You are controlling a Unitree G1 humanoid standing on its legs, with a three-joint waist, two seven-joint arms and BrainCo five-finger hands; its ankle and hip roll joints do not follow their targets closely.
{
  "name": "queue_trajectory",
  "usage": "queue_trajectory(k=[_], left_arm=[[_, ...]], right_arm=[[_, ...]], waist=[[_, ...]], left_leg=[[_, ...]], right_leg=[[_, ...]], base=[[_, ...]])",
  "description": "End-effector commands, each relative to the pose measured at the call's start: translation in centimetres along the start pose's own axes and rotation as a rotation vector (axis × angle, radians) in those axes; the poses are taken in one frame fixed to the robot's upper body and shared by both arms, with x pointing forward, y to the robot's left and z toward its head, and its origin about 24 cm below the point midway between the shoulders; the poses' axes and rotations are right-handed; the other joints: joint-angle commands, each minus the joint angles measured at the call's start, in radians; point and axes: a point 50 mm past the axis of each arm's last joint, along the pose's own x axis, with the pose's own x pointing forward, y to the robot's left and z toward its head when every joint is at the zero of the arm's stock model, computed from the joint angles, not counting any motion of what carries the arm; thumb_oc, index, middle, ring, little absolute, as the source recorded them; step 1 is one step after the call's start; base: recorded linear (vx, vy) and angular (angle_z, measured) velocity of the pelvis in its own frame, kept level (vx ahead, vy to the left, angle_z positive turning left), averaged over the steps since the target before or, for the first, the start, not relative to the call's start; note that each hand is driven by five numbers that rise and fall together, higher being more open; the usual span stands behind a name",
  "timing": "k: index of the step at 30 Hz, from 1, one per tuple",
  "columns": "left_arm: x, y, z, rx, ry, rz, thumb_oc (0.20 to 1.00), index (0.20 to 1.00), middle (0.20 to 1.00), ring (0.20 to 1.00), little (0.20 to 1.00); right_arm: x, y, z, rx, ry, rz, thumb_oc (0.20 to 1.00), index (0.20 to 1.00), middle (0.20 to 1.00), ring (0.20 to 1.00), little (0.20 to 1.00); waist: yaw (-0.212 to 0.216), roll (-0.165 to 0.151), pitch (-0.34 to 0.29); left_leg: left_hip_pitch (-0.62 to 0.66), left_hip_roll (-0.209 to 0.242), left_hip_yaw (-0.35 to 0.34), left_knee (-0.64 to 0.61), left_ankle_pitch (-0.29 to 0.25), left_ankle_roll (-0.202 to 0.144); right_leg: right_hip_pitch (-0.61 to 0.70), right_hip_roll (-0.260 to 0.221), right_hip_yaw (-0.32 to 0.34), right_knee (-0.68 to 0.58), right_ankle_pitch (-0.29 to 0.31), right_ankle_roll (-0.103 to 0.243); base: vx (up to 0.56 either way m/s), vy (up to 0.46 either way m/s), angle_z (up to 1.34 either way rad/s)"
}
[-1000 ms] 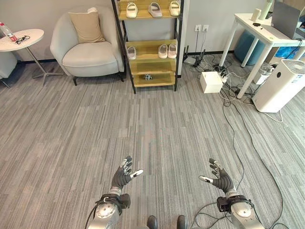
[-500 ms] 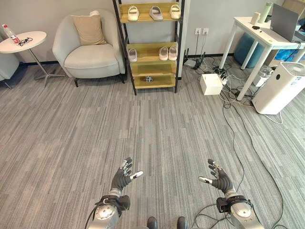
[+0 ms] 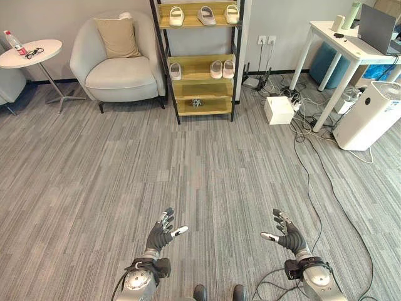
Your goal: Arrange the slippers neatly on the shoe rack.
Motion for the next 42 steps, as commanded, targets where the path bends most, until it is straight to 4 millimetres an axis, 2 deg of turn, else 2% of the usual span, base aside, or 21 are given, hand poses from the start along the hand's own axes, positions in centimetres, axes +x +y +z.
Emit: queue_trajectory(k=[1, 5, 8, 9, 10, 12, 14, 17, 21, 23, 25, 26, 27, 30, 33, 34, 35, 37, 38, 40, 42], left_arm=[[1.5, 0.8, 3.7, 0.042, -0.165, 0.010, 1.000, 1.000, 1.000, 1.000, 1.000], [2.3, 1.0, 5.7, 0.010, -0.246, 0.033, 1.000, 1.000, 1.000, 1.000, 1.000], [2.3, 1.0, 6.4, 0.021, -0.273, 0.027, 1.000, 1.000, 1.000, 1.000, 1.000], [2.3, 1.0, 6.4, 0.021, -0.273, 0.028, 1.000, 1.000, 1.000, 1.000, 1.000], [2.5, 1.1, 6.8, 0.029, -0.283, 0.030, 1.000, 1.000, 1.000, 1.000, 1.000], [2.5, 1.1, 6.9, 0.040, -0.289, 0.035, 1.000, 1.000, 1.000, 1.000, 1.000], [2.5, 1.0, 7.2, 0.039, -0.301, 0.032, 1.000, 1.000, 1.000, 1.000, 1.000], [2.9, 0.7, 8.2, 0.032, -0.342, 0.020, 1.000, 1.000, 1.000, 1.000, 1.000], [2.9, 0.9, 7.8, 0.026, -0.331, 0.029, 1.000, 1.000, 1.000, 1.000, 1.000], [2.5, 0.8, 6.7, -0.028, -0.291, 0.040, 1.000, 1.000, 1.000, 1.000, 1.000], [2.3, 1.0, 6.3, -0.056, -0.276, 0.042, 1.000, 1.000, 1.000, 1.000, 1.000], [2.3, 1.0, 6.3, -0.056, -0.276, 0.042, 1.000, 1.000, 1.000, 1.000, 1.000], [2.3, 1.2, 6.3, -0.059, -0.271, 0.050, 1.000, 1.000, 1.000, 1.000, 1.000], [2.5, 1.3, 6.6, -0.071, -0.282, 0.063, 1.000, 1.000, 1.000, 1.000, 1.000], [2.5, 1.2, 6.9, -0.073, -0.295, 0.067, 1.000, 1.000, 1.000, 1.000, 1.000], [2.5, 1.1, 6.9, -0.062, -0.293, 0.064, 1.000, 1.000, 1.000, 1.000, 1.000], [2.5, 1.0, 6.9, -0.062, -0.292, 0.064, 1.000, 1.000, 1.000, 1.000, 1.000], [2.7, 0.8, 6.9, -0.048, -0.290, 0.063, 1.000, 1.000, 1.000, 1.000, 1.000], [2.8, 0.8, 7.1, -0.043, -0.295, 0.065, 1.000, 1.000, 1.000, 1.000, 1.000], [2.5, 1.2, 6.8, -0.031, -0.289, 0.081, 1.000, 1.000, 1.000, 1.000, 1.000], [2.3, 1.2, 6.6, -0.028, -0.283, 0.080, 1.000, 1.000, 1.000, 1.000, 1.000]], right_arm=[[1.2, 0.4, 2.9, 0.040, -0.140, -0.001, 1.000, 1.000, 1.000, 1.000, 1.000], [2.1, -0.4, 4.6, 0.013, -0.202, -0.042, 1.000, 1.000, 1.000, 1.000, 1.000], [2.4, -0.4, 5.1, 0.021, -0.220, -0.055, 1.000, 1.000, 1.000, 1.000, 1.000], [2.4, -0.4, 5.1, 0.021, -0.220, -0.055, 1.000, 1.000, 1.000, 1.000, 1.000], [2.6, -0.4, 5.3, 0.018, -0.225, -0.060, 1.000, 1.000, 1.000, 1.000, 1.000], [2.5, -0.3, 5.1, 0.027, -0.221, -0.064, 1.000, 1.000, 1.000, 1.000, 1.000], [2.4, -0.5, 5.2, 0.028, -0.227, -0.065, 1.000, 1.000, 1.000, 1.000, 1.000], [2.6, -1.2, 5.5, 0.006, -0.234, -0.079, 1.000, 1.000, 1.000, 1.000, 1.000], [1.9, -1.6, 4.8, -0.029, -0.215, -0.091, 1.000, 1.000, 1.000, 1.000, 1.000], [1.3, -2.0, 4.1, -0.038, -0.194, -0.086, 1.000, 1.000, 1.000, 1.000, 1.000], [0.9, -2.1, 4.1, -0.031, -0.201, -0.075, 1.000, 1.000, 1.000, 1.000, 1.000], [0.9, -2.1, 4.1, -0.031, -0.201, -0.075, 1.000, 1.000, 1.000, 1.000, 1.000], [0.8, -2.2, 4.2, -0.025, -0.205, -0.068, 1.000, 1.000, 1.000, 1.000, 1.000], [0.8, -2.6, 4.0, -0.024, -0.190, -0.079, 1.000, 1.000, 1.000, 1.000, 1.000], [0.8, -3.0, 3.8, -0.015, -0.186, -0.102, 1.000, 1.000, 1.000, 1.000, 1.000], [0.8, -3.2, 3.7, -0.015, -0.183, -0.109, 1.000, 1.000, 1.000, 1.000, 1.000], [0.8, -3.2, 3.7, -0.015, -0.183, -0.110, 1.000, 1.000, 1.000, 1.000, 1.000], [0.9, -3.3, 3.6, -0.015, -0.175, -0.128, 1.000, 1.000, 1.000, 1.000, 1.000], [1.0, -3.3, 3.6, -0.013, -0.171, -0.135, 1.000, 1.000, 1.000, 1.000, 1.000], [0.6, -2.8, 2.8, -0.011, -0.145, -0.120, 1.000, 1.000, 1.000, 1.000, 1.000], [0.5, -2.5, 2.7, -0.008, -0.137, -0.109, 1.000, 1.000, 1.000, 1.000, 1.000]], waist=[[0.022, -0.050, 0.036], [0.034, -0.074, 0.070], [0.030, -0.070, 0.090], [0.031, -0.071, 0.089], [0.018, -0.062, 0.115], [0.011, -0.050, 0.126], [0.004, -0.047, 0.132], [-0.020, -0.050, 0.145], [-0.050, -0.059, 0.122], [-0.057, -0.043, 0.104], [-0.050, -0.049, 0.102], [-0.051, -0.049, 0.101], [-0.041, -0.063, 0.115], [-0.023, -0.088, 0.129], [-0.007, -0.092, 0.129], [0.009, -0.082, 0.126], [0.010, -0.084, 0.127], [0.025, -0.070, 0.127], [0.033, -0.069, 0.127], [0.027, -0.062, 0.092], [0.025, -0.076, 0.072]], left_leg=[[0.013, 0.070, -0.032, -0.001, -0.071, -0.070], [-0.073, 0.035, -0.043, 0.073, -0.095, -0.045], [-0.088, 0.019, -0.046, 0.086, -0.114, -0.021], [-0.090, 0.018, -0.045, 0.086, -0.114, -0.020], [-0.071, 0.019, -0.043, 0.086, -0.125, -0.008], [-0.035, 0.025, -0.050, 0.069, -0.134, -0.007], [0.004, 0.025, -0.054, 0.048, -0.144, -0.012], [0.101, 0.020, -0.055, 0.003, -0.184, -0.032], [0.180, 0.047, -0.077, 0.000, -0.246, -0.066], [0.153, 0.099, -0.077, 0.138, -0.194, -0.111], [0.079, 0.097, -0.098, 0.301, -0.098, -0.128], [0.077, 0.097, -0.099, 0.303, -0.099, -0.128], [-0.003, 0.083, -0.126, 0.473, -0.030, -0.136], [-0.104, 0.077, -0.107, 0.560, -0.021, -0.127], [-0.173, 0.074, -0.064, 0.433, -0.095, -0.101], [-0.220, 0.085, -0.037, 0.279, -0.064, -0.098], [-0.210, 0.083, -0.036, 0.265, -0.059, -0.099], [-0.254, 0.105, -0.008, 0.100, 0.039, -0.110], [-0.264, 0.109, 0.007, 0.041, 0.059, -0.113], [-0.247, 0.117, 0.032, -0.001, 0.098, -0.117], [-0.229, 0.107, 0.046, 0.005, 0.091, -0.110]], right_leg=[[0.024, -0.140, 0.034, 0.001, -0.074, 0.140], [-0.008, -0.168, 0.040, 0.025, -0.067, 0.154], [-0.128, -0.179, 0.054, 0.233, -0.072, 0.181], [-0.133, -0.180, 0.056, 0.239, -0.075, 0.181], [-0.204, -0.184, 0.062, 0.379, -0.022, 0.203], [-0.259, -0.179, 0.061, 0.449, -0.013, 0.196], [-0.274, -0.177, 0.036, 0.411, -0.022, 0.182], [-0.294, -0.171, -0.051, 0.168, 0.024, 0.176], [-0.290, -0.149, -0.041, 0.050, 0.067, 0.175], [-0.233, -0.107, -0.039, 0.048, 0.056, 0.135], [-0.187, -0.089, -0.035, 0.048, 0.029, 0.102], [-0.187, -0.089, -0.036, 0.048, 0.029, 0.102], [-0.148, -0.081, -0.026, 0.057, -0.006, 0.070], [-0.097, -0.089, -0.010, 0.060, -0.051, 0.047], [-0.043, -0.087, -0.001, 0.048, -0.091, 0.051], [0.000, -0.073, -0.006, 0.034, -0.117, 0.060], [0.004, -0.075, -0.006, 0.032, -0.119, 0.060], [0.049, -0.057, -0.015, 0.018, -0.146, 0.063], [0.070, -0.054, -0.018, 0.014, -0.155, 0.065], [0.097, -0.051, -0.008, 0.023, -0.173, 0.079], [0.108, -0.072, 0.005, 0.023, -0.170, 0.094]], base=[[-0.03, 0.055, -0.09], [0.00, 0.114, -0.07], [0.00, 0.132, 0.01], [0.05, 0.146, -0.06], [0.08, 0.122, 0.04], [0.20, 0.101, 0.06], [0.22, -0.001, 0.00], [0.40, -0.119, 0.10], [0.42, -0.194, 0.21], [0.41, -0.294, 0.71], [0.22, -0.217, 0.11], [0.25, -0.244, -0.06], [0.24, -0.209, -0.24], [0.31, -0.176, -0.26], [0.35, 0.010, -0.09], [0.32, 0.053, -0.16], [0.33, 0.065, -0.22], [0.28, 0.055, -0.23], [0.30, 0.077, -0.26], [0.46, 0.253, -0.13], [0.34, 0.236, -0.28]])
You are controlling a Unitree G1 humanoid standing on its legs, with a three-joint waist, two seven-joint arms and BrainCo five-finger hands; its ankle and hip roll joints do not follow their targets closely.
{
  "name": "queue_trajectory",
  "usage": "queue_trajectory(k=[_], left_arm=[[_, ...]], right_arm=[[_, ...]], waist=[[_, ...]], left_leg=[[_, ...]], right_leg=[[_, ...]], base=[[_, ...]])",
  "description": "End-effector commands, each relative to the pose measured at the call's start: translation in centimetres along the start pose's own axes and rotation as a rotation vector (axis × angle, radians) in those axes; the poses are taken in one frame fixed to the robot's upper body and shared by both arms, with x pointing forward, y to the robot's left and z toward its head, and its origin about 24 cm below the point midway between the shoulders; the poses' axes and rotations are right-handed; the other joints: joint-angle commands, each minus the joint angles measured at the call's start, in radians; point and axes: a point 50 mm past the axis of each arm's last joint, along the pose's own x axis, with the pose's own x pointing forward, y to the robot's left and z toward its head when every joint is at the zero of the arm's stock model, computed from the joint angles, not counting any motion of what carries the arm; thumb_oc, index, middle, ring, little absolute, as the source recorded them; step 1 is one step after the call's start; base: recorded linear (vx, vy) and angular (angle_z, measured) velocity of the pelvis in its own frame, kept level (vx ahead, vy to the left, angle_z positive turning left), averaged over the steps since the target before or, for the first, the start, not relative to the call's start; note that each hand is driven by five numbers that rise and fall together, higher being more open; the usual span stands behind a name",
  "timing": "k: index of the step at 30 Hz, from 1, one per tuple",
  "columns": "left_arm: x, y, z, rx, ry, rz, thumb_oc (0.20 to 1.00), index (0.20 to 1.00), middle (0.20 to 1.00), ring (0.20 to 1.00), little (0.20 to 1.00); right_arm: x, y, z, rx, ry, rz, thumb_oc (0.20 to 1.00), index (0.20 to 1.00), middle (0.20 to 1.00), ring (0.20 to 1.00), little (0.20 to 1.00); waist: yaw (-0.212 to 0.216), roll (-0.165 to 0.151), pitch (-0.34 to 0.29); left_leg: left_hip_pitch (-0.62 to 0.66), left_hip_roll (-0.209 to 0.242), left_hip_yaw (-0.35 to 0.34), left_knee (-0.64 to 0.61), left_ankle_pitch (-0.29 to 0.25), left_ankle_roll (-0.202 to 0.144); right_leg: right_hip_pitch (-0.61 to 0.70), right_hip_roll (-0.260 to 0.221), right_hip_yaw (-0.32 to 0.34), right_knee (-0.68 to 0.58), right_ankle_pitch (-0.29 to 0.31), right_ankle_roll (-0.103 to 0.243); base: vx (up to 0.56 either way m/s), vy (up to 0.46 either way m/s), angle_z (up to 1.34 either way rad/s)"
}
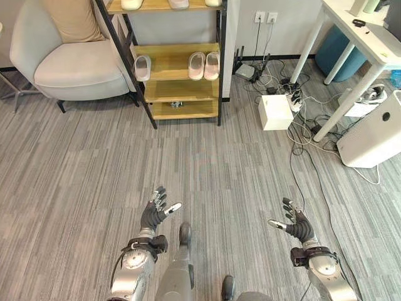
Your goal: Arrange the slippers neatly on the shoe rack.
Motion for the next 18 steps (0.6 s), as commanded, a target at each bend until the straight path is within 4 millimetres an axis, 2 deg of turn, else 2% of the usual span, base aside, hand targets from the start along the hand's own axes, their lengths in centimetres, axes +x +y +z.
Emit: queue_trajectory(k=[1, 4, 6, 8, 9, 10, 13, 14, 15, 16, 18], left_arm=[[-0.1, 0.2, 2.1, 0.014, -0.118, -0.013, 1.000, 1.000, 1.000, 1.000, 1.000], [-0.5, 0.7, 1.9, 0.036, -0.103, -0.014, 1.000, 1.000, 1.000, 1.000, 1.000], [-0.3, 0.8, 2.2, 0.054, -0.107, -0.020, 1.000, 1.000, 1.000, 1.000, 1.000], [0.0, 0.9, 2.7, 0.091, -0.122, -0.032, 1.000, 1.000, 1.000, 1.000, 1.000], [0.1, 0.8, 2.8, 0.103, -0.126, -0.038, 1.000, 1.000, 1.000, 1.000, 1.000], [0.2, 0.7, 3.0, 0.119, -0.139, -0.047, 1.000, 1.000, 1.000, 1.000, 1.000], [0.2, 0.4, 3.7, 0.136, -0.170, -0.074, 1.000, 1.000, 1.000, 1.000, 1.000], [0.2, 0.1, 3.9, 0.145, -0.183, -0.086, 1.000, 1.000, 1.000, 1.000, 1.000], [0.2, 0.1, 3.9, 0.145, -0.183, -0.086, 1.000, 1.000, 1.000, 1.000, 1.000], [0.5, -0.2, 4.3, 0.143, -0.199, -0.094, 1.000, 1.000, 1.000, 1.000, 1.000], [0.6, -0.3, 4.5, 0.129, -0.208, -0.102, 1.000, 1.000, 1.000, 1.000, 1.000]], right_arm=[[-0.1, -0.3, 1.7, 0.011, -0.103, -0.006, 1.000, 1.000, 1.000, 1.000, 1.000], [-0.2, 0.4, 1.3, 0.042, -0.083, 0.015, 1.000, 1.000, 1.000, 1.000, 1.000], [0.1, 1.1, 1.5, 0.052, -0.089, 0.033, 1.000, 1.000, 1.000, 1.000, 1.000], [0.4, 1.7, 2.3, 0.051, -0.118, 0.054, 1.000, 1.000, 1.000, 1.000, 1.000], [0.4, 1.9, 2.3, 0.048, -0.121, 0.062, 1.000, 1.000, 1.000, 1.000, 1.000], [0.4, 2.0, 2.5, 0.050, -0.129, 0.069, 1.000, 1.000, 1.000, 1.000, 1.000], [0.4, 2.0, 2.6, 0.045, -0.133, 0.074, 1.000, 1.000, 1.000, 1.000, 1.000], [0.6, 2.0, 2.7, 0.040, -0.135, 0.073, 1.000, 1.000, 1.000, 1.000, 1.000], [0.6, 2.0, 2.7, 0.040, -0.135, 0.073, 1.000, 1.000, 1.000, 1.000, 1.000], [0.7, 2.0, 2.9, 0.043, -0.139, 0.069, 1.000, 1.000, 1.000, 1.000, 1.000], [0.6, 2.0, 2.8, 0.030, -0.137, 0.074, 1.000, 1.000, 1.000, 1.000, 1.000]], waist=[[0.003, -0.015, -0.037], [0.009, -0.045, -0.063], [0.012, -0.054, -0.058], [0.001, -0.042, -0.036], [-0.003, -0.034, -0.030], [-0.012, -0.026, -0.022], [-0.031, -0.008, -0.008], [-0.043, -0.007, 0.000], [-0.044, -0.005, 0.002], [-0.056, -0.006, 0.011], [-0.071, -0.009, 0.010]], left_leg=[[0.172, 0.027, 0.014, -0.045, 0.050, -0.034], [0.205, -0.005, 0.040, -0.028, 0.007, -0.001], [0.230, -0.035, 0.047, -0.020, -0.034, 0.033], [0.280, -0.050, 0.050, -0.025, -0.068, 0.056], [0.303, -0.049, 0.046, -0.030, -0.078, 0.058], [0.330, -0.049, 0.043, -0.037, -0.091, 0.056], [0.383, -0.046, 0.030, -0.042, -0.127, 0.049], [0.414, -0.049, 0.024, -0.044, -0.147, 0.043], [0.418, -0.047, 0.023, -0.045, -0.149, 0.042], [0.453, -0.044, 0.016, -0.044, -0.170, 0.030], [0.502, -0.037, 0.003, -0.042, -0.209, 0.015]], right_leg=[[-0.019, -0.064, 0.058, 0.016, -0.027, 0.119], [-0.031, -0.116, 0.091, 0.055, -0.012, 0.154], [-0.105, -0.145, 0.102, 0.213, 0.033, 0.190], [-0.205, -0.157, 0.105, 0.410, 0.126, 0.220], [-0.234, -0.161, 0.093, 0.448, 0.142, 0.215], [-0.264, -0.164, 0.068, 0.444, 0.146, 0.202], [-0.292, -0.155, 0.007, 0.322, 0.093, 0.177], [-0.319, -0.151, -0.007, 0.208, 0.103, 0.175], [-0.312, -0.149, -0.009, 0.203, 0.104, 0.175], [-0.364, -0.151, -0.018, 0.113, 0.144, 0.189], [-0.378, -0.154, -0.016, 0.045, 0.176, 0.204]], base=[[0.26, 0.228, -0.24], [0.24, 0.265, -0.02], [0.14, 0.267, 0.05], [0.14, 0.230, 0.08], [0.22, 0.179, 0.05], [0.24, 0.076, 0.04], [0.30, -0.014, 0.20], [0.25, -0.062, 0.22], [0.36, -0.128, 0.07], [0.30, -0.125, 0.18], [0.43, -0.210, 0.28]])
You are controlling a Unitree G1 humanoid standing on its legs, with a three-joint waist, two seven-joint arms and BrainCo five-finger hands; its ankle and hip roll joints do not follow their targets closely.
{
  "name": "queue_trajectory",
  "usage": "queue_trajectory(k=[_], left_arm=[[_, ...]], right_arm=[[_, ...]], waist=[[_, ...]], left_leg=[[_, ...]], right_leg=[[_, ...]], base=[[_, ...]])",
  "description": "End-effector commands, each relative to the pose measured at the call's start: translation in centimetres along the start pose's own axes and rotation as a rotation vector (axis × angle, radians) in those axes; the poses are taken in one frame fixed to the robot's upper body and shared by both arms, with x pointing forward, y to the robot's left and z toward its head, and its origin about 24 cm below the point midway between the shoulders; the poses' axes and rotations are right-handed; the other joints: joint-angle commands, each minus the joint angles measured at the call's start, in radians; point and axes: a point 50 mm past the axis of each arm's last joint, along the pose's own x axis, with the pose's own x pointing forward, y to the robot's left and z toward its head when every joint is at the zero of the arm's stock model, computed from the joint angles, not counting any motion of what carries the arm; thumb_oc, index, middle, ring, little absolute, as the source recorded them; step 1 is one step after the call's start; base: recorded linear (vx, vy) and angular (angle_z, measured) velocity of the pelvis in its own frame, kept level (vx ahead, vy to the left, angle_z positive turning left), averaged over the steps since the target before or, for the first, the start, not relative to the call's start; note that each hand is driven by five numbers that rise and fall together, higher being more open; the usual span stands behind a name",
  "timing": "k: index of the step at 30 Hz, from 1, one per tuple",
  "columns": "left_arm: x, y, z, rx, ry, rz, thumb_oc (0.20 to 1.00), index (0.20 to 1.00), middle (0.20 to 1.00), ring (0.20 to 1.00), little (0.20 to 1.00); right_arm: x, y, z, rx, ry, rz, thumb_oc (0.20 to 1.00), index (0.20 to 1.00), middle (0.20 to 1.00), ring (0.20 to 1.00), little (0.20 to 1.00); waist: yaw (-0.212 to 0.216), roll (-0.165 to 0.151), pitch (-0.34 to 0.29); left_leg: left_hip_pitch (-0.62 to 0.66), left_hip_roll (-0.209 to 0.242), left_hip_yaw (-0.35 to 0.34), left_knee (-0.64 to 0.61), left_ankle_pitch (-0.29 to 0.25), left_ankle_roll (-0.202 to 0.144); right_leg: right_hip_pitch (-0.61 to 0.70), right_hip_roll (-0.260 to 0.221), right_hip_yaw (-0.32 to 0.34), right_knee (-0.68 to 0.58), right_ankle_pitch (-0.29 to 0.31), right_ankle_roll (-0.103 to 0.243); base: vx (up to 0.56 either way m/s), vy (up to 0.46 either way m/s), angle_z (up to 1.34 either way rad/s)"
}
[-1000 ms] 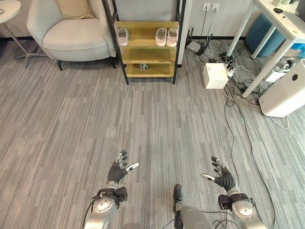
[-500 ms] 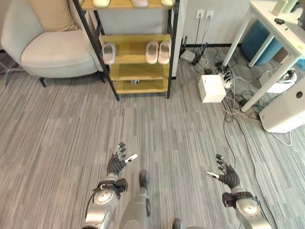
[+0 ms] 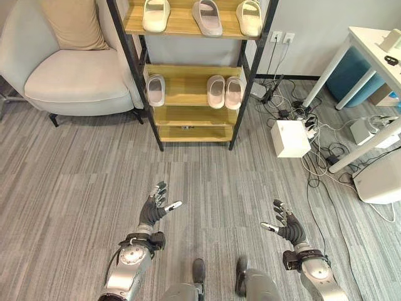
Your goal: Arrange the slippers neatly on the shoe rack.
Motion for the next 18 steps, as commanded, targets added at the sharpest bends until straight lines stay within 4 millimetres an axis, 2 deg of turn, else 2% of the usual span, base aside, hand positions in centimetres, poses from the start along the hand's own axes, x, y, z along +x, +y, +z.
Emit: queue_trajectory(k=[1, 2, 3, 4, 5, 6, 7, 8, 9, 10, 11, 13, 15, 18], left_arm=[[0.4, 0.1, 3.1, 0.021, -0.160, -0.035, 1.000, 1.000, 1.000, 1.000, 1.000], [0.2, 0.1, 2.6, 0.005, -0.143, -0.025, 1.000, 1.000, 1.000, 1.000, 1.000], [-0.3, 0.2, 2.0, -0.045, -0.123, -0.011, 1.000, 1.000, 1.000, 1.000, 1.000], [-0.1, 0.2, 2.3, -0.062, -0.130, -0.003, 1.000, 1.000, 1.000, 1.000, 1.000], [-0.1, 0.4, 2.3, -0.072, -0.132, 0.005, 1.000, 1.000, 1.000, 1.000, 1.000], [0.0, 0.5, 2.4, -0.080, -0.134, 0.022, 1.000, 1.000, 1.000, 1.000, 1.000], [0.1, 0.7, 2.4, -0.084, -0.138, 0.034, 1.000, 1.000, 1.000, 1.000, 1.000], [0.2, 0.9, 2.5, -0.093, -0.142, 0.053, 1.000, 1.000, 1.000, 1.000, 1.000], [0.2, 0.7, 2.5, -0.090, -0.141, 0.048, 1.000, 1.000, 1.000, 1.000, 1.000], [0.1, 0.7, 2.4, -0.091, -0.138, 0.048, 1.000, 1.000, 1.000, 1.000, 1.000], [0.2, 0.6, 2.5, -0.081, -0.137, 0.048, 1.000, 1.000, 1.000, 1.000, 1.000], [0.4, 0.4, 2.5, -0.079, -0.137, 0.049, 1.000, 1.000, 1.000, 1.000, 1.000], [0.1, 0.6, 2.3, -0.081, -0.132, 0.058, 1.000, 1.000, 1.000, 1.000, 1.000], [-0.4, 0.6, 1.9, -0.075, -0.115, 0.047, 1.000, 1.000, 1.000, 1.000, 1.000]], right_arm=[[0.7, -0.8, 1.9, -0.028, -0.102, -0.017, 1.000, 1.000, 1.000, 1.000, 1.000], [0.4, -0.9, 1.6, -0.031, -0.092, -0.018, 1.000, 1.000, 1.000, 1.000, 1.000], [-0.4, -1.6, 1.0, -0.021, -0.075, -0.027, 1.000, 1.000, 1.000, 1.000, 1.000], [-0.3, -2.0, 1.2, -0.019, -0.082, -0.036, 1.000, 1.000, 1.000, 1.000, 1.000], [-0.4, -2.2, 1.3, -0.024, -0.086, -0.037, 1.000, 1.000, 1.000, 1.000, 1.000], [-0.2, -2.5, 1.4, -0.030, -0.088, -0.037, 1.000, 1.000, 1.000, 1.000, 1.000], [-0.2, -2.7, 1.4, -0.038, -0.087, -0.044, 1.000, 1.000, 1.000, 1.000, 1.000], [-0.1, -3.1, 1.6, -0.040, -0.090, -0.058, 1.000, 1.000, 1.000, 1.000, 1.000], [-0.3, -3.6, 1.3, -0.039, -0.082, -0.075, 1.000, 1.000, 1.000, 1.000, 1.000], [-0.3, -3.7, 1.2, -0.036, -0.076, -0.084, 1.000, 1.000, 1.000, 1.000, 1.000], [-0.2, -3.9, 1.0, -0.038, -0.068, -0.097, 1.000, 1.000, 1.000, 1.000, 1.000], [-0.1, -4.0, 1.0, -0.046, -0.061, -0.122, 1.000, 1.000, 1.000, 1.000, 1.000], [-0.3, -3.6, 0.7, -0.040, -0.051, -0.103, 1.000, 1.000, 1.000, 1.000, 1.000], [-0.5, -3.4, 0.6, -0.038, -0.046, -0.086, 1.000, 1.000, 1.000, 1.000, 1.000]], waist=[[-0.022, -0.019, 0.022], [-0.030, -0.019, 0.009], [-0.036, -0.006, -0.001], [-0.028, -0.006, 0.010], [-0.024, -0.017, 0.014], [-0.008, -0.025, 0.024], [-0.005, -0.029, 0.030], [0.011, -0.043, 0.037], [0.019, -0.039, 0.033], [0.026, -0.035, 0.032], [0.036, -0.020, 0.034], [0.050, -0.013, 0.036], [0.046, -0.007, 0.014], [0.049, -0.018, -0.010]], left_leg=[[0.171, 0.114, 0.011, 0.008, -0.137, -0.109], [0.197, 0.130, 0.010, 0.019, -0.157, -0.119], [0.165, 0.178, -0.004, 0.175, -0.113, -0.157], [0.101, 0.185, -0.029, 0.312, -0.068, -0.168], [0.056, 0.175, -0.046, 0.386, -0.048, -0.165], [0.018, 0.160, -0.076, 0.456, -0.005, -0.167], [-0.021, 0.156, -0.087, 0.492, -0.005, -0.166], [-0.097, 0.144, -0.078, 0.460, -0.046, -0.150], [-0.117, 0.159, -0.047, 0.349, -0.058, -0.144], [-0.117, 0.170, -0.035, 0.288, -0.039, -0.145], [-0.145, 0.197, -0.033, 0.190, 0.037, -0.156], [-0.169, 0.220, -0.025, 0.070, 0.099, -0.165], [-0.130, 0.220, -0.014, 0.012, 0.110, -0.170], [-0.113, 0.196, -0.014, 0.014, 0.099, -0.159]], right_leg=[[0.142, 0.015, -0.022, 0.007, 0.038, 0.042], [0.151, 0.019, -0.021, 0.027, 0.038, 0.032], [0.191, 0.047, -0.023, 0.039, 0.013, -0.009], [0.228, 0.067, -0.017, 0.033, -0.001, -0.033], [0.240, 0.067, -0.016, 0.031, -0.010, -0.045], [0.260, 0.073, -0.009, 0.031, -0.026, -0.063], [0.275, 0.071, -0.008, 0.030, -0.040, -0.070], [0.308, 0.067, -0.001, 0.024, -0.068, -0.072], [0.338, 0.069, 0.001, 0.015, -0.094, -0.064], [0.353, 0.072, -0.002, 0.014, -0.106, -0.064], [0.371, 0.084, -0.003, 0.015, -0.123, -0.063], [0.406, 0.089, -0.010, 0.010, -0.147, -0.059], [0.416, 0.089, -0.015, 0.022, -0.152, -0.047], [0.438, 0.065, 0.004, 0.016, -0.149, -0.032]], base=[[0.44, -0.229, 0.33], [0.51, -0.335, 0.48], [0.48, -0.386, 0.42], [0.36, -0.369, 0.50], [0.20, -0.247, 0.27], [0.15, -0.160, 0.08], [0.28, -0.141, -0.46], [0.37, 0.002, -0.34], [0.40, 0.046, -0.36], [0.33, 0.150, -0.12], [0.22, 0.129, -0.28], [0.23, 0.134, -0.27], [0.28, 0.196, -0.39], [0.23, 0.211, -0.34]])
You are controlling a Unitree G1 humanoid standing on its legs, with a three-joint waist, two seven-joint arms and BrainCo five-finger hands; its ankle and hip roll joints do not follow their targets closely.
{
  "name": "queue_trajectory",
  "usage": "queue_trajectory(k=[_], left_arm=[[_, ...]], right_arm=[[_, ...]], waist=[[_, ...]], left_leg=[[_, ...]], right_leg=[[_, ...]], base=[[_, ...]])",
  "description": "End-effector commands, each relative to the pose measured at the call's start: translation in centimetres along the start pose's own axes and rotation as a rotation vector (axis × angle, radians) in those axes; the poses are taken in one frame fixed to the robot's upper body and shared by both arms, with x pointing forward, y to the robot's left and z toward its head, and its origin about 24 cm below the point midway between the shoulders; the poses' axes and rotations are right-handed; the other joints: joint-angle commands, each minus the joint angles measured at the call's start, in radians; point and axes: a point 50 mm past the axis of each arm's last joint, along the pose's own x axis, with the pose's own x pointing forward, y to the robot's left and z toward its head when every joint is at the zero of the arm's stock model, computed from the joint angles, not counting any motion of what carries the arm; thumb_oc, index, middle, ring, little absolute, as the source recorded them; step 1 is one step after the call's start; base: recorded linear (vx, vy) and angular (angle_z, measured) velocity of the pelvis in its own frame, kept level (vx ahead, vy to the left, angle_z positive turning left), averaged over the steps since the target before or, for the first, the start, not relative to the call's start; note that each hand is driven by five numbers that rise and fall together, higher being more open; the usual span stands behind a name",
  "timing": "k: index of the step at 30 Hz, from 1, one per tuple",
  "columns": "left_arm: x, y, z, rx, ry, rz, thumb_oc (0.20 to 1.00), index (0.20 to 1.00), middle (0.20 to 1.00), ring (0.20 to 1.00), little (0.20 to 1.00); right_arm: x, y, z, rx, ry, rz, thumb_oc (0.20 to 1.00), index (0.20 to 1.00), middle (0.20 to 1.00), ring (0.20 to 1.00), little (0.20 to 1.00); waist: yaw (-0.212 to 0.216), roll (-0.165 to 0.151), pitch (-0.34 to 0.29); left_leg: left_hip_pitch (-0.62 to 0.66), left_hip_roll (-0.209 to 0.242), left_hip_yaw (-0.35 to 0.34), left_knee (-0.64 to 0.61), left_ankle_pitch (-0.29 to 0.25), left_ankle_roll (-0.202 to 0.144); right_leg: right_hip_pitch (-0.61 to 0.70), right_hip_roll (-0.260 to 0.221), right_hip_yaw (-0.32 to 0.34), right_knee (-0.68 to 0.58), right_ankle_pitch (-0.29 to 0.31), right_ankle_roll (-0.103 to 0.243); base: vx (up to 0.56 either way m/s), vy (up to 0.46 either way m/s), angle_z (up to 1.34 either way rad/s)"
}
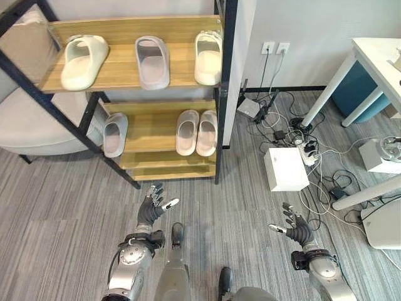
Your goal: Arrange the slippers neatly on the shoe rack.
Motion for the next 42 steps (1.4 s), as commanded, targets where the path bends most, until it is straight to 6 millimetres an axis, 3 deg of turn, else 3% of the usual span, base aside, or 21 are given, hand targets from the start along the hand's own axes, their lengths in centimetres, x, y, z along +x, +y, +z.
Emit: queue_trajectory(k=[1, 5, 7, 9, 13, 14, 15, 17, 20, 21, 22, 23, 24, 25, 26, 31, 38, 42], left_arm=[[0.0, 0.1, 2.4, 0.009, -0.122, -0.032, 1.000, 1.000, 1.000, 1.000, 1.000], [-0.2, 0.6, 2.3, 0.036, -0.108, -0.038, 1.000, 1.000, 1.000, 1.000, 1.000], [0.0, 0.9, 2.5, 0.058, -0.113, -0.034, 1.000, 1.000, 1.000, 1.000, 1.000], [0.2, 1.1, 2.7, 0.070, -0.118, -0.029, 1.000, 1.000, 1.000, 1.000, 1.000], [0.2, 1.1, 2.9, 0.059, -0.128, -0.031, 1.000, 1.000, 1.000, 1.000, 1.000], [0.2, 1.1, 2.9, 0.049, -0.130, -0.023, 1.000, 1.000, 1.000, 1.000, 1.000], [0.5, 0.8, 3.1, 0.060, -0.145, -0.036, 1.000, 1.000, 1.000, 1.000, 1.000], [0.5, 0.5, 3.2, 0.037, -0.151, -0.042, 1.000, 1.000, 1.000, 1.000, 1.000], [1.0, -0.1, 3.5, 0.009, -0.163, -0.043, 1.000, 1.000, 1.000, 1.000, 1.000], [0.9, -0.2, 3.4, 0.005, -0.160, -0.045, 1.000, 1.000, 1.000, 1.000, 1.000], [0.9, -0.2, 3.4, 0.005, -0.160, -0.045, 1.000, 1.000, 1.000, 1.000, 1.000], [0.7, -0.1, 3.3, 0.007, -0.153, -0.044, 1.000, 1.000, 1.000, 1.000, 1.000], [0.7, -0.1, 3.3, 0.007, -0.153, -0.044, 1.000, 1.000, 1.000, 1.000, 1.000], [0.7, -0.2, 3.2, 0.016, -0.145, -0.044, 1.000, 1.000, 1.000, 1.000, 1.000], [0.6, 0.0, 3.1, 0.016, -0.143, -0.036, 1.000, 1.000, 1.000, 1.000, 1.000], [-0.2, 0.1, 2.5, 0.037, -0.123, -0.062, 1.000, 1.000, 1.000, 1.000, 1.000], [-0.4, 0.3, 2.2, 0.064, -0.104, -0.072, 1.000, 1.000, 1.000, 1.000, 1.000], [-0.4, 0.2, 2.2, 0.078, -0.104, -0.071, 1.000, 1.000, 1.000, 1.000, 1.000]], right_arm=[[0.2, -0.3, 1.7, 0.017, -0.098, 0.004, 1.000, 1.000, 1.000, 1.000, 1.000], [0.4, 1.1, 1.4, 0.047, -0.078, 0.039, 1.000, 1.000, 1.000, 1.000, 1.000], [0.5, 1.7, 1.5, 0.046, -0.076, 0.060, 1.000, 1.000, 1.000, 1.000, 1.000], [0.6, 2.0, 1.7, 0.046, -0.085, 0.069, 1.000, 1.000, 1.000, 1.000, 1.000], [0.6, 1.9, 1.8, 0.034, -0.087, 0.074, 1.000, 1.000, 1.000, 1.000, 1.000], [0.7, 1.7, 1.8, 0.028, -0.089, 0.065, 1.000, 1.000, 1.000, 1.000, 1.000], [0.4, 1.5, 1.7, 0.039, -0.090, 0.053, 1.000, 1.000, 1.000, 1.000, 1.000], [0.2, 1.1, 1.6, 0.046, -0.091, 0.043, 1.000, 1.000, 1.000, 1.000, 1.000], [0.7, 0.4, 1.7, 0.046, -0.095, 0.016, 1.000, 1.000, 1.000, 1.000, 1.000], [0.6, 0.0, 1.6, 0.050, -0.091, 0.004, 1.000, 1.000, 1.000, 1.000, 1.000], [0.6, 0.0, 1.6, 0.050, -0.091, 0.004, 1.000, 1.000, 1.000, 1.000, 1.000], [0.5, -0.5, 1.5, 0.051, -0.084, -0.011, 1.000, 1.000, 1.000, 1.000, 1.000], [0.5, -0.5, 1.5, 0.051, -0.084, -0.011, 1.000, 1.000, 1.000, 1.000, 1.000], [0.5, -0.7, 1.3, 0.049, -0.077, -0.028, 1.000, 1.000, 1.000, 1.000, 1.000], [0.4, -0.6, 1.3, 0.044, -0.073, -0.021, 1.000, 1.000, 1.000, 1.000, 1.000], [0.0, 0.1, 0.9, 0.039, -0.059, 0.024, 1.000, 1.000, 1.000, 1.000, 1.000], [-0.4, 1.7, 0.6, 0.011, -0.046, 0.085, 1.000, 1.000, 1.000, 1.000, 1.000], [-1.7, 2.9, 0.0, -0.085, -0.030, 0.150, 1.000, 1.000, 1.000, 1.000, 1.000]], waist=[[0.025, -0.027, -0.040], [0.042, -0.061, -0.051], [0.039, -0.058, -0.036], [0.039, -0.047, -0.029], [0.022, -0.030, -0.019], [0.011, -0.024, -0.013], [-0.007, -0.032, -0.009], [-0.004, -0.034, -0.005], [0.007, -0.043, 0.012], [0.009, -0.042, 0.006], [0.009, -0.042, 0.006], [0.015, -0.038, -0.008], [0.015, -0.038, -0.008], [0.023, -0.028, -0.012], [0.022, -0.021, -0.021], [0.018, -0.016, -0.062], [0.019, -0.023, -0.078], [0.003, -0.026, -0.077]], left_leg=[[0.150, 0.008, 0.003, -0.048, -0.025, -0.053], [0.154, -0.035, 0.019, -0.017, -0.082, -0.012], [0.167, -0.055, 0.025, -0.011, -0.103, 0.011], [0.186, -0.056, 0.024, -0.019, -0.113, 0.018], [0.246, -0.061, 0.018, -0.048, -0.122, 0.015], [0.277, -0.060, 0.011, -0.057, -0.130, 0.008], [0.283, -0.063, -0.020, 0.010, -0.174, -0.004], [0.261, -0.068, -0.025, 0.097, -0.187, -0.020], [0.175, -0.062, -0.046, 0.238, -0.158, -0.050], [0.170, -0.028, -0.038, 0.186, -0.151, -0.053], [0.170, -0.028, -0.038, 0.186, -0.151, -0.053], [0.170, 0.028, -0.036, 0.100, -0.108, -0.058], [0.170, 0.028, -0.036, 0.100, -0.108, -0.058], [0.144, 0.074, -0.057, 0.016, -0.039, -0.071], [0.160, 0.087, -0.074, -0.031, -0.026, -0.079], [0.216, 0.043, -0.053, -0.061, -0.054, -0.071], [0.255, 0.020, -0.020, -0.075, -0.084, -0.050], [0.262, 0.014, -0.004, -0.075, -0.095, -0.042]], right_leg=[[-0.057, -0.138, 0.037, 0.047, -0.038, 0.125], [-0.092, -0.186, 0.063, 0.107, -0.021, 0.165], [-0.156, -0.198, 0.075, 0.240, 0.036, 0.187], [-0.208, -0.191, 0.080, 0.314, 0.054, 0.189], [-0.238, -0.147, 0.028, 0.222, 0.023, 0.154], [-0.264, -0.117, 0.012, 0.165, 0.025, 0.142], [-0.237, -0.090, 0.071, 0.125, 0.017, 0.118], [-0.208, -0.089, 0.069, 0.119, 0.005, 0.098], [-0.171, -0.097, 0.056, 0.108, -0.006, 0.076], [-0.145, -0.100, 0.040, 0.095, -0.020, 0.075], [-0.145, -0.100, 0.040, 0.095, -0.020, 0.075], [-0.130, -0.103, 0.029, 0.083, -0.028, 0.082], [-0.130, -0.103, 0.029, 0.083, -0.028, 0.082], [-0.115, -0.102, 0.024, 0.079, -0.046, 0.088], [-0.108, -0.102, 0.026, 0.084, -0.063, 0.091], [-0.091, -0.144, 0.052, 0.083, -0.037, 0.116], [-0.090, -0.165, 0.073, 0.047, -0.007, 0.137], [-0.096, -0.171, 0.087, 0.031, 0.011, 0.147]], base=[[0.25, 0.298, -0.18], [0.14, 0.261, 0.21], [0.06, 0.205, 0.45], [0.06, 0.107, 0.12], [0.16, 0.004, 0.11], [0.30, -0.173, -0.08], [0.28, -0.197, 0.09], [0.13, -0.149, 0.81], [0.04, -0.054, 0.78], [0.06, 0.040, 0.41], [0.16, 0.117, 0.51], [0.11, 0.075, 0.29], [0.20, 0.157, 0.29], [0.17, 0.170, 0.18], [0.24, 0.233, 0.01], [0.16, 0.188, -0.24], [0.03, 0.105, -0.11], [-0.03, 0.068, -0.11]])
